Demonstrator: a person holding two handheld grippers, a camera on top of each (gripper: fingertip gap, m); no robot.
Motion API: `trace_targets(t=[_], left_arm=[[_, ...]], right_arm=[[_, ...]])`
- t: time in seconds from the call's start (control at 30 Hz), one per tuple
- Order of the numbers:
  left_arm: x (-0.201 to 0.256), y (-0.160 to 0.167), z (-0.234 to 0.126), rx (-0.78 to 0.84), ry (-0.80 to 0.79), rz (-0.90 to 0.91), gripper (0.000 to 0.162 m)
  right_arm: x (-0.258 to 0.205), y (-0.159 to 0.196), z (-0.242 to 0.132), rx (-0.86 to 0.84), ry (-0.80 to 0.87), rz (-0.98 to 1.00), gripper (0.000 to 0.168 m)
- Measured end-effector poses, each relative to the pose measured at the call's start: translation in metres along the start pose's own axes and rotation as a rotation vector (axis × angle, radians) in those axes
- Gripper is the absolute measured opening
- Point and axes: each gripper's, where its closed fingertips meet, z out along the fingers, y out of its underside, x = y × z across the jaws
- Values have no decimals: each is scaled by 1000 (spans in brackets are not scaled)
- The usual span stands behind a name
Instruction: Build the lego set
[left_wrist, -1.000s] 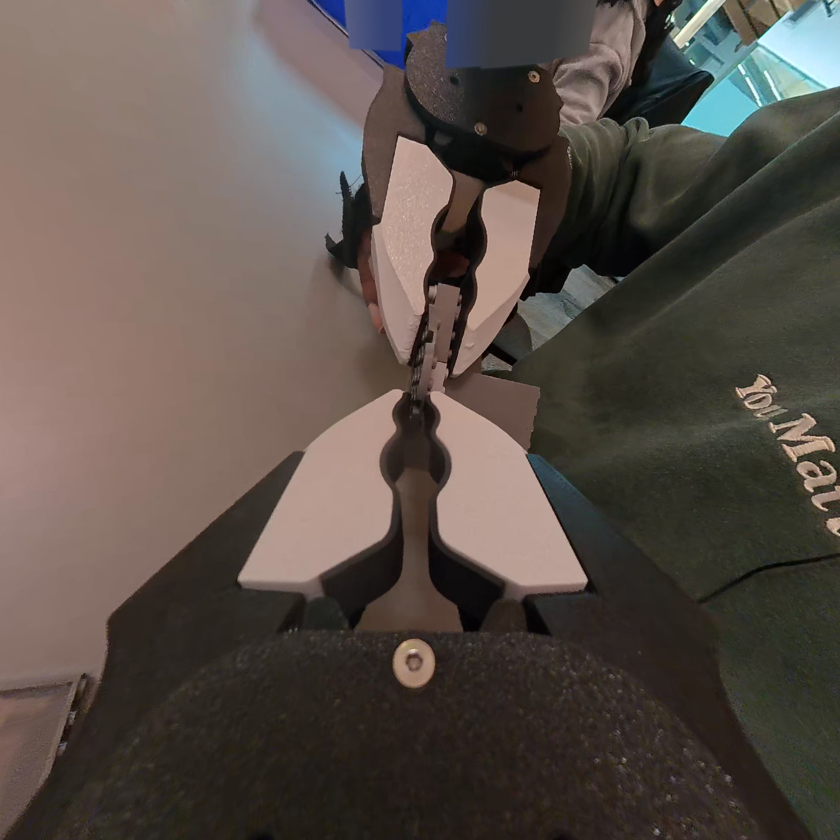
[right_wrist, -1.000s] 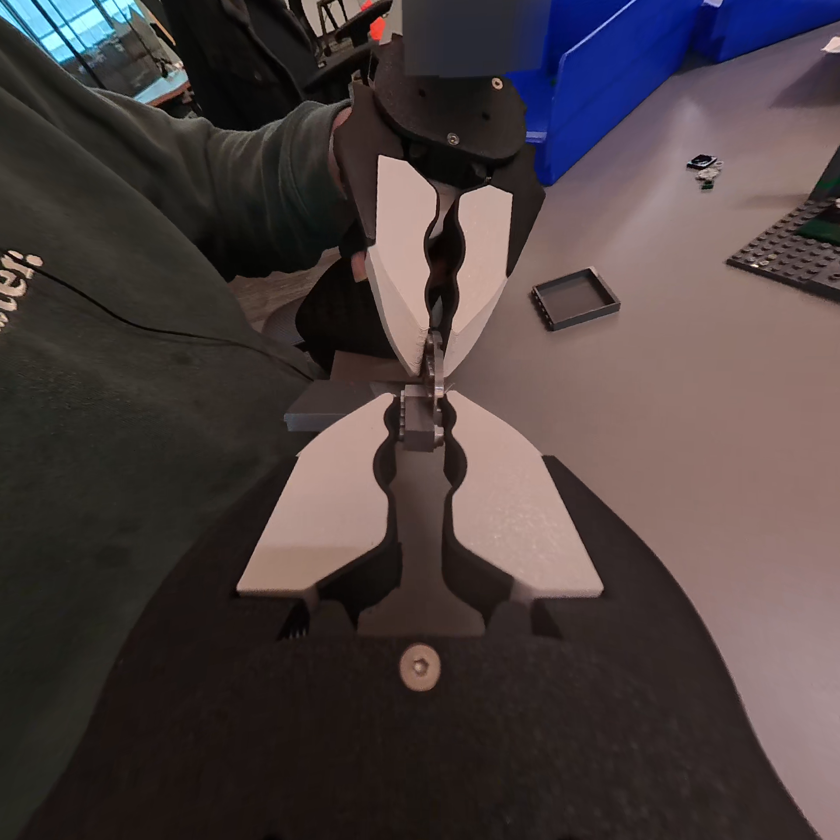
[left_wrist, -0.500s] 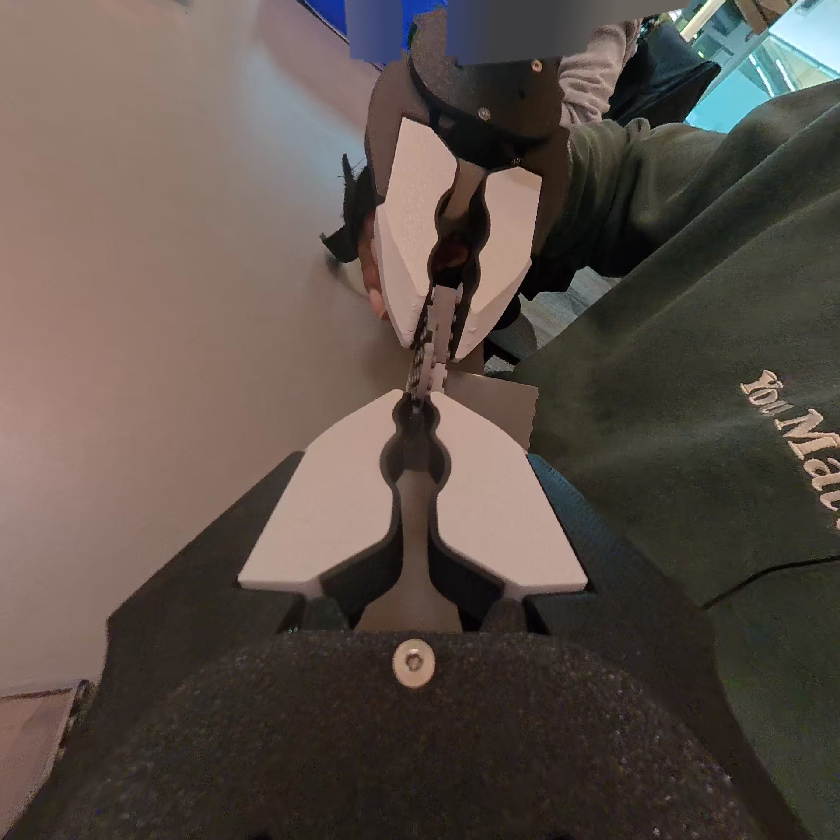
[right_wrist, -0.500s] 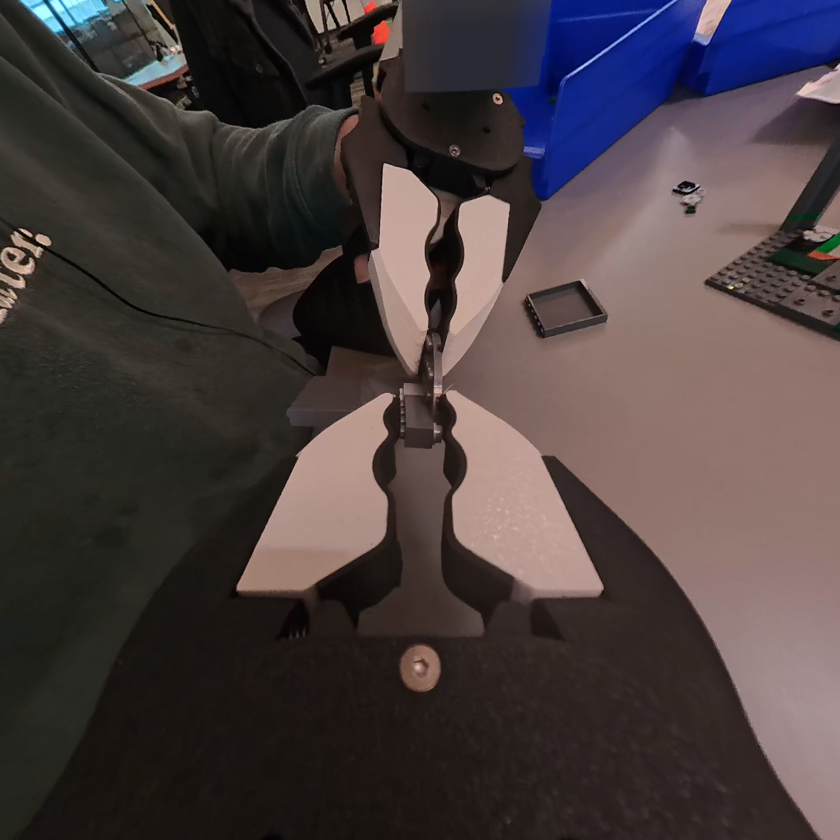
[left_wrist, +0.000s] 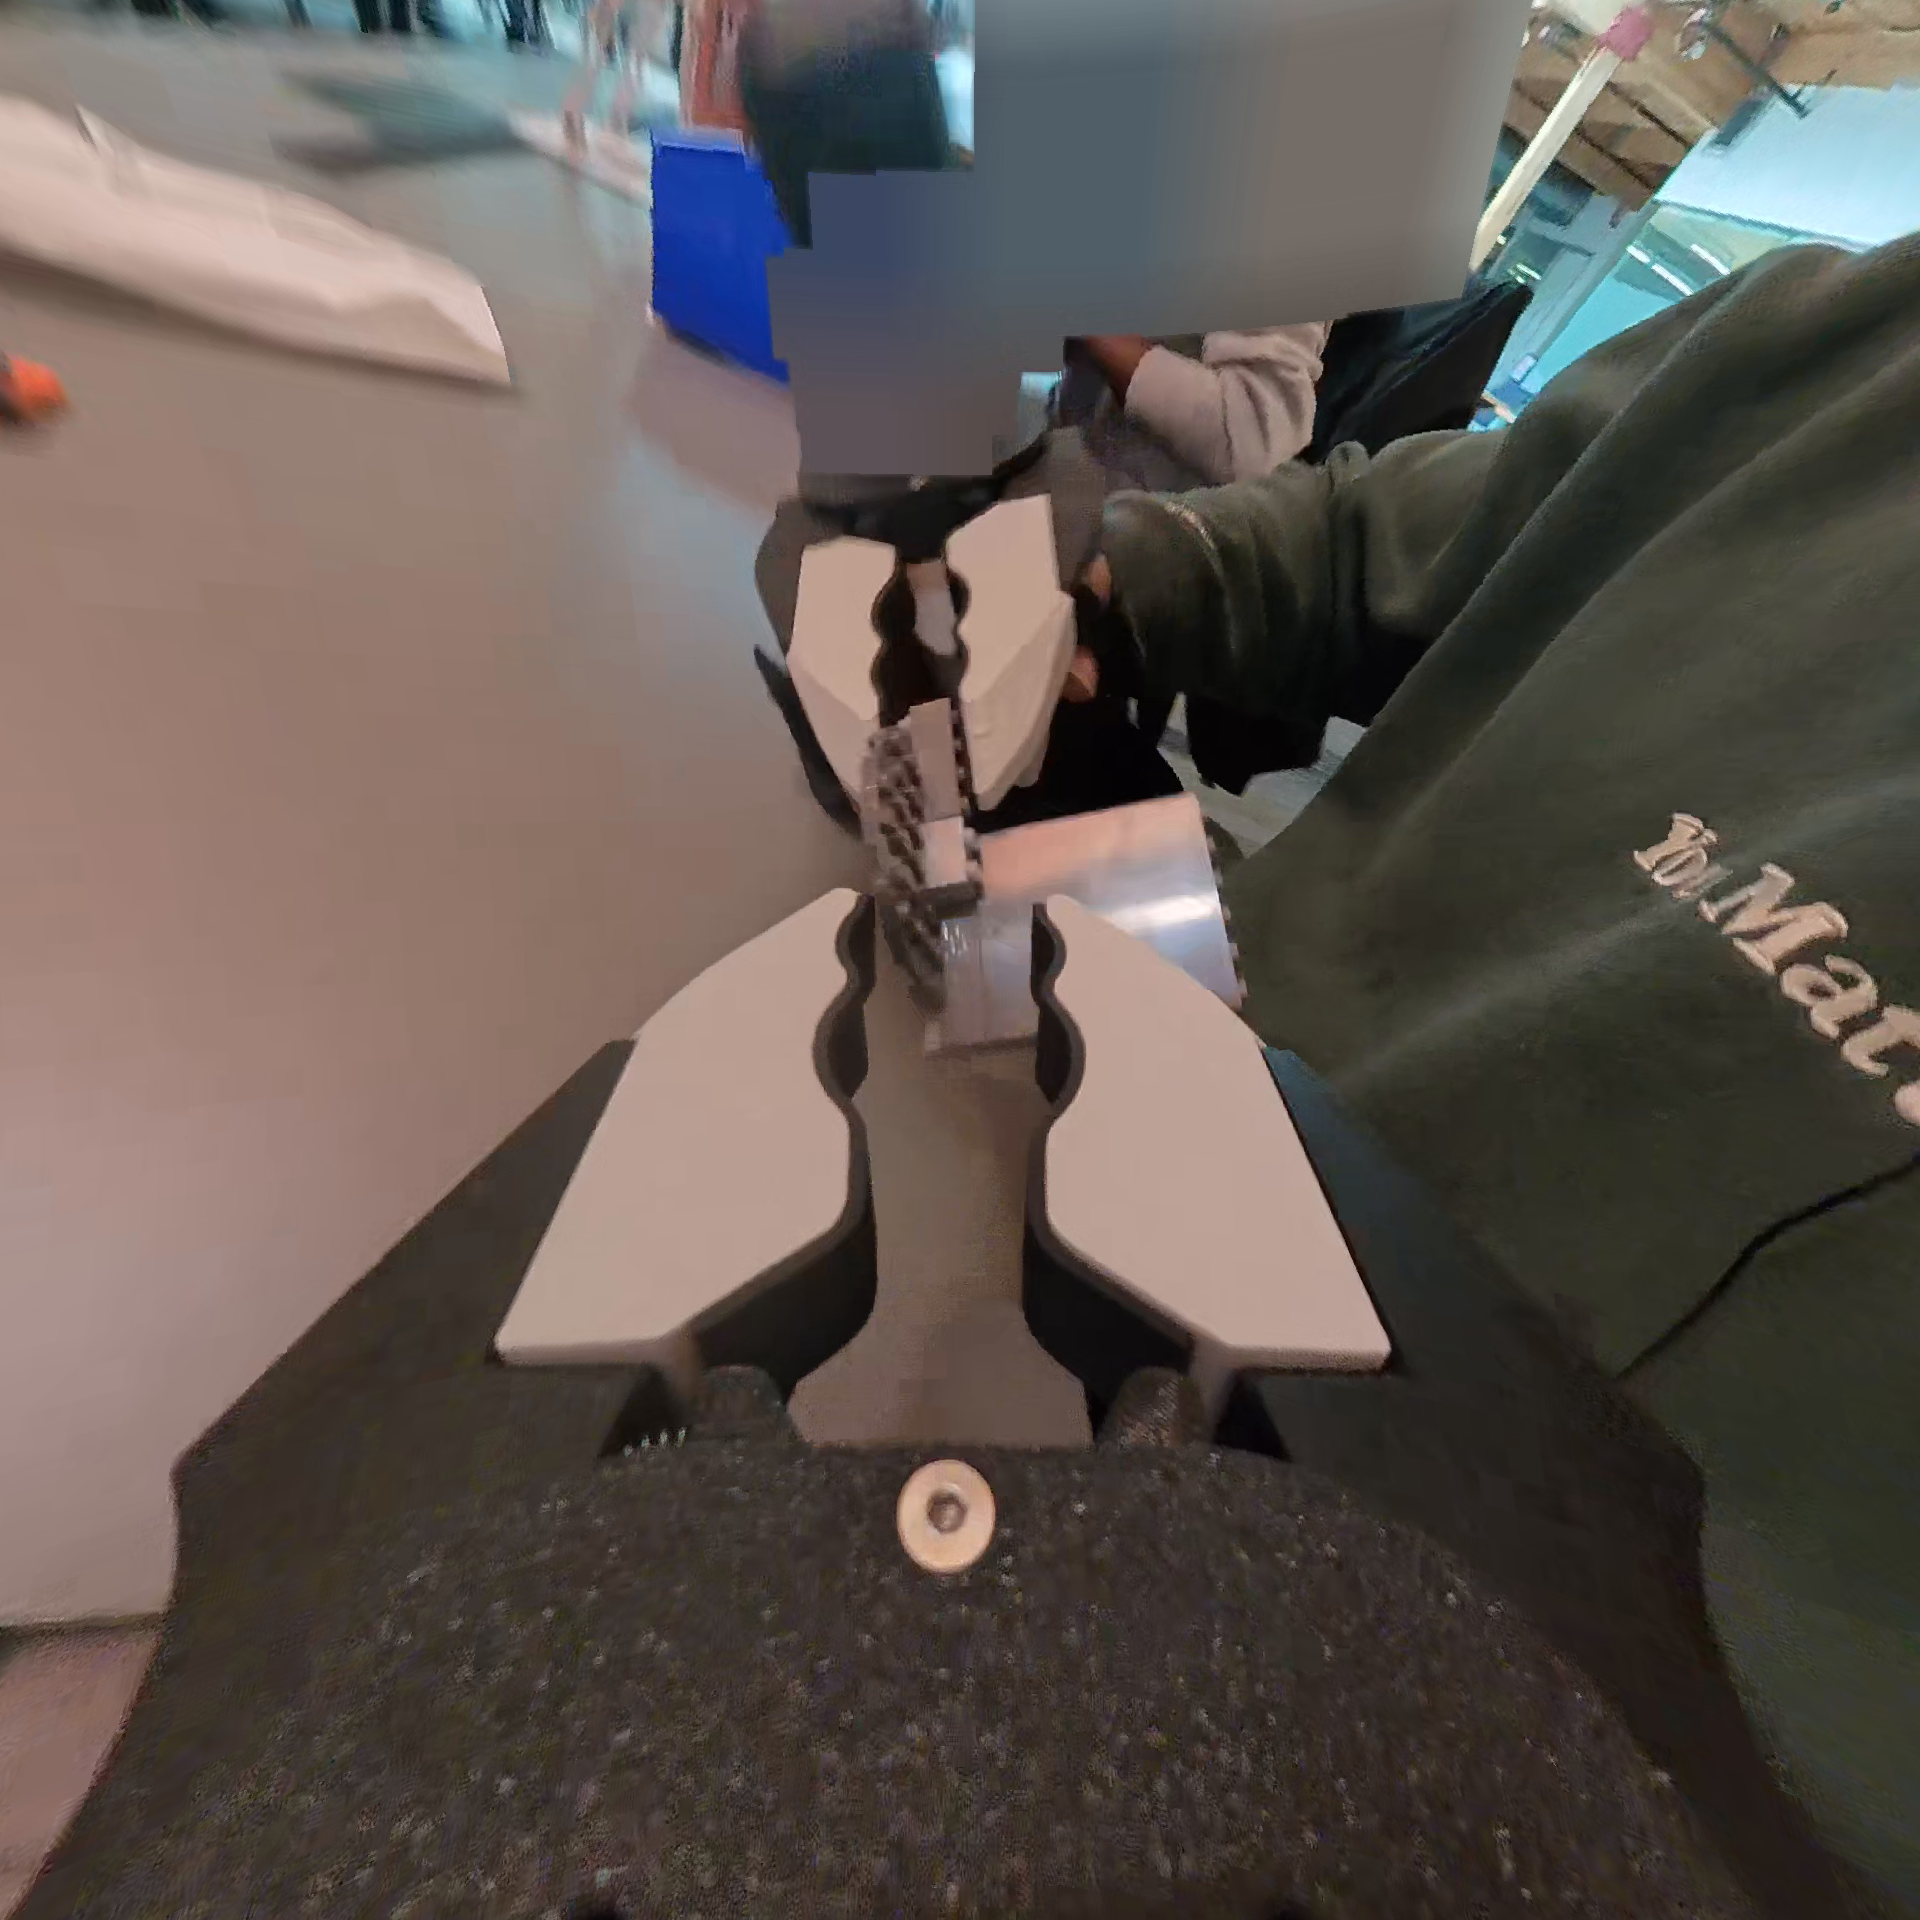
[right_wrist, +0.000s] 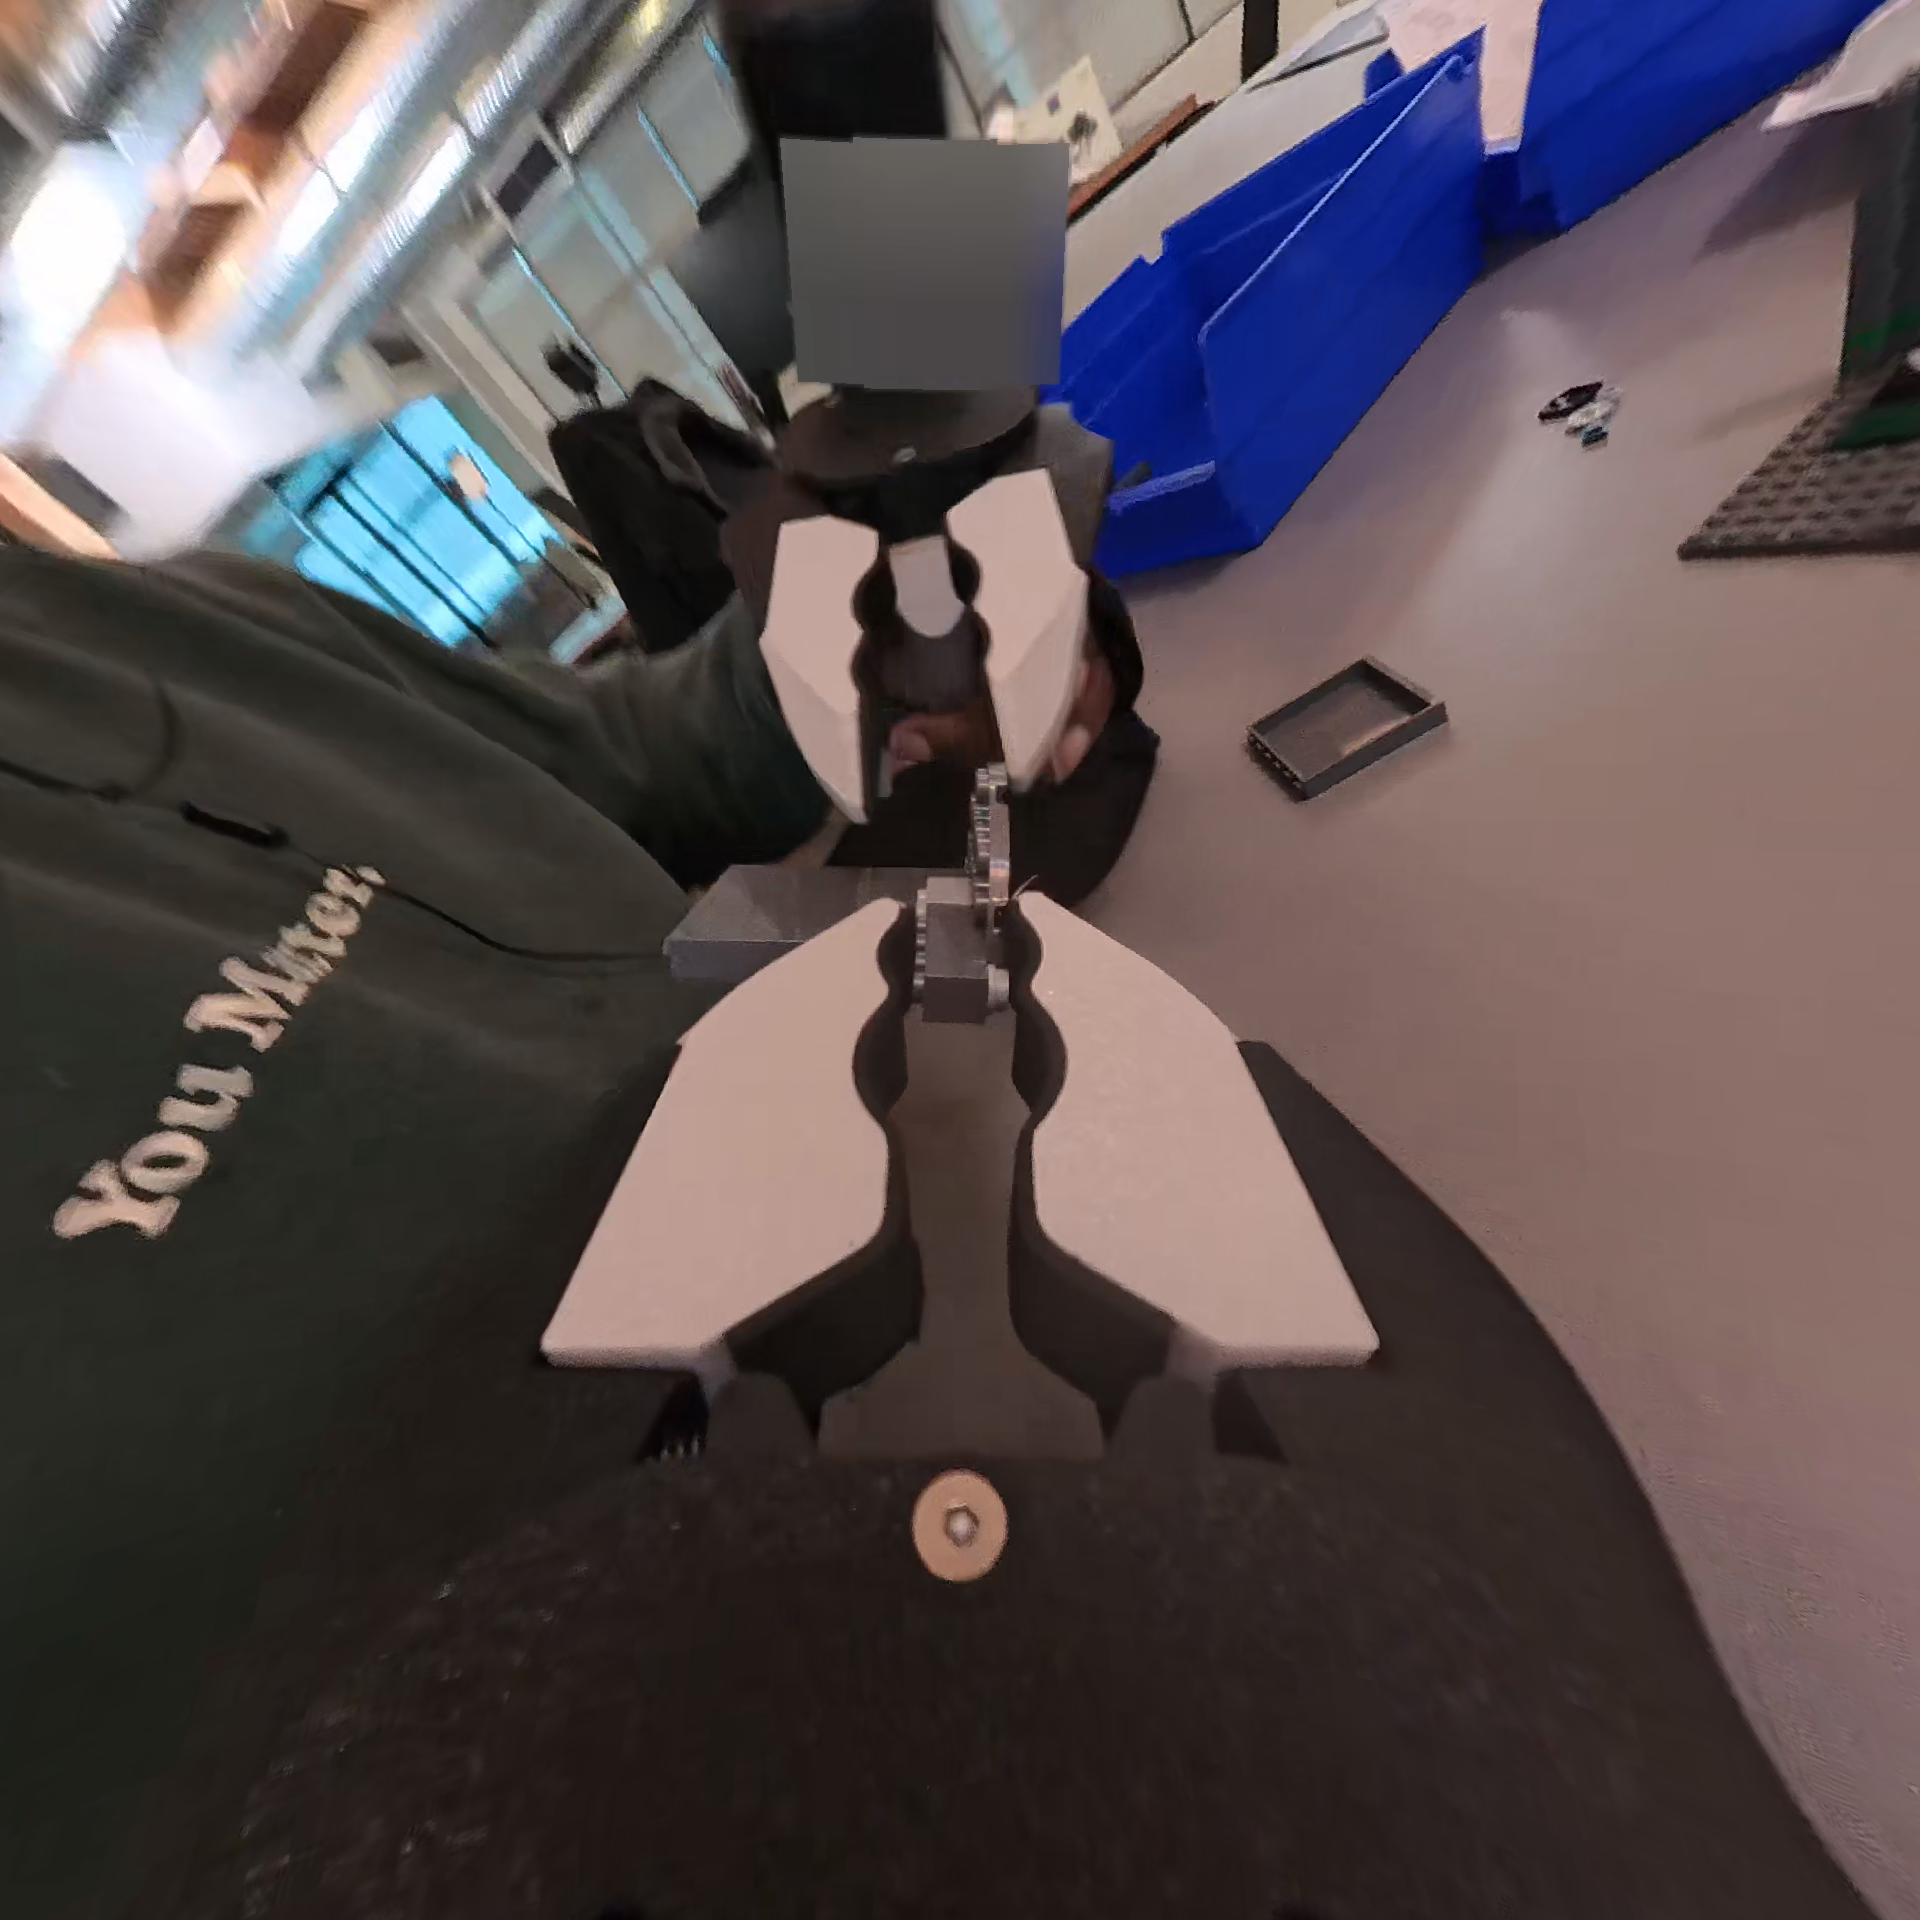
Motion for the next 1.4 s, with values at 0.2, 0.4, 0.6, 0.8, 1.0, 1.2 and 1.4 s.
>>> trace_targets(t=[0.2,0.4,0.6,0.8,1.0,1.2,1.4], left_arm=[[-2,-1,-15,83,-233,377,39],[2,6,6,97,-272,379,40],[0,-3,4,148,-298,337,23],[-1,-3,4,161,-306,318,24],[-2,-1,5,159,-328,315,24],[-3,0,5,158,-334,311,24],[-1,-3,4,210,-300,273,24]], right_arm=[[1,-14,-11,137,-106,271,15],[-11,-21,3,185,-196,362,16],[-10,-24,7,209,-172,356,15],[-9,-25,7,210,-134,322,16],[-7,-25,7,208,-98,279,16],[-7,-23,8,207,-93,287,16],[-9,-25,8,205,-106,302,16]])
